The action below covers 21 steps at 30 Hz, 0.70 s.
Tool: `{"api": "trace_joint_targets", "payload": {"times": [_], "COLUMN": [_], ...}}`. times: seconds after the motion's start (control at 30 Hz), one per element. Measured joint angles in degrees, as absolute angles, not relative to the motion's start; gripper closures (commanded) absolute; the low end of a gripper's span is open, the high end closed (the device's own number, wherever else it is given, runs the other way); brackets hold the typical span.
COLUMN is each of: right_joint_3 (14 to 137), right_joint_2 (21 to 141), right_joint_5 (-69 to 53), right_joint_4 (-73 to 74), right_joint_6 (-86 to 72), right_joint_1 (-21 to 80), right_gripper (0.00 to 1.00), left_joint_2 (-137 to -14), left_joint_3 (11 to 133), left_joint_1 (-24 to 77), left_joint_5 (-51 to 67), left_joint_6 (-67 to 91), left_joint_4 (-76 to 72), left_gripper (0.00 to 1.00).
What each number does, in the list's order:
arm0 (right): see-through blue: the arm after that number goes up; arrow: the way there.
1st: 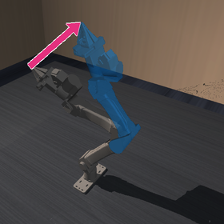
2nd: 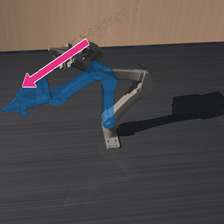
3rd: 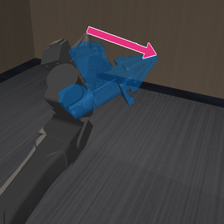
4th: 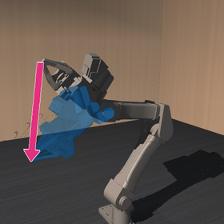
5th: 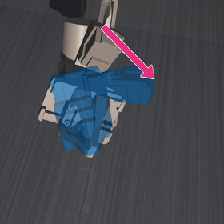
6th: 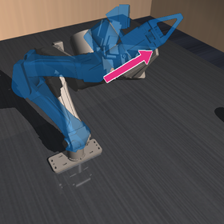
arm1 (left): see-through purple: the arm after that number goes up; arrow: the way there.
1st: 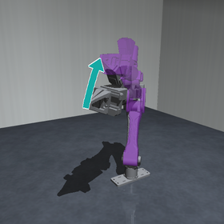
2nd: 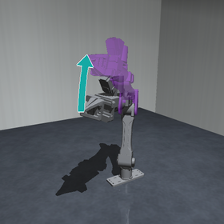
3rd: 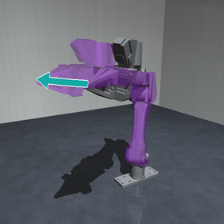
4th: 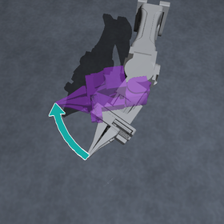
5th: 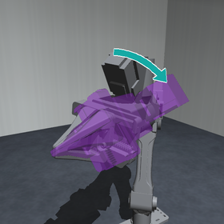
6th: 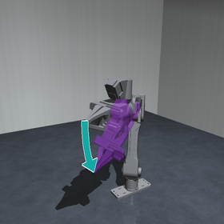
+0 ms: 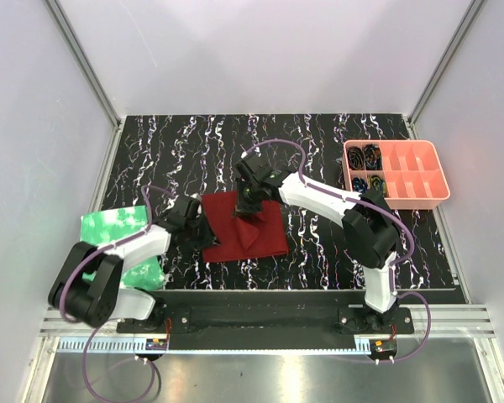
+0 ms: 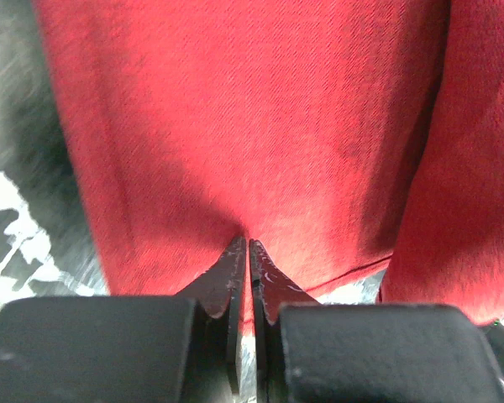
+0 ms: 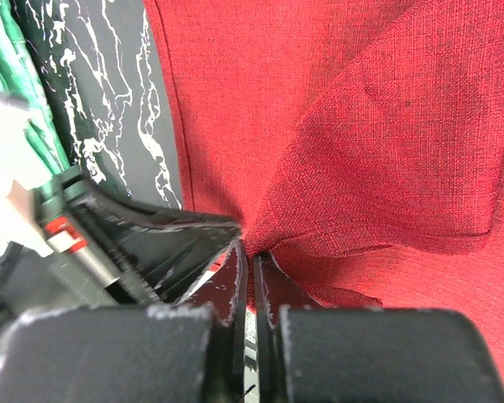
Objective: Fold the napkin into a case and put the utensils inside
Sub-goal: Fold the rectangle-folded napkin at the center of the board.
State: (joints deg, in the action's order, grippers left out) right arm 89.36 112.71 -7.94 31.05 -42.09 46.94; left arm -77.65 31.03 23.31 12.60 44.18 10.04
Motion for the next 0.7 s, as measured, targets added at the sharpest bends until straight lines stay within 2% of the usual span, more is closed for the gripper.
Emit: {"api": "trace_joint_targets", "payload": {"times": [0.27,0.5,0.7], "right_joint_3": [89.4,90.5,93.0], "right_joint_2": [113.0,114.5,116.9], "right_joint_5": [-8.2,-8.4,-8.5], "right_joint_4": [31.1,31.2,31.2], "right_joint_6": [-42.1,-42.5,-43.4], "right_joint_1": [46.9,47.0,47.9], "right_gripper": [1.0,1.0,1.0], "left_joint_2": [-67.9,-75.1,-76.3], "left_joint_3": [31.0,30.7,30.5], "left_joint_1": [21.8,20.3,20.2], "left_joint_5": [9.3,9.3,10.0], "left_joint_6": [44.1,43.8,43.8], "left_joint_4": [17.3,16.2,12.3], "left_gripper": [0.96,0.98,0.98]}}
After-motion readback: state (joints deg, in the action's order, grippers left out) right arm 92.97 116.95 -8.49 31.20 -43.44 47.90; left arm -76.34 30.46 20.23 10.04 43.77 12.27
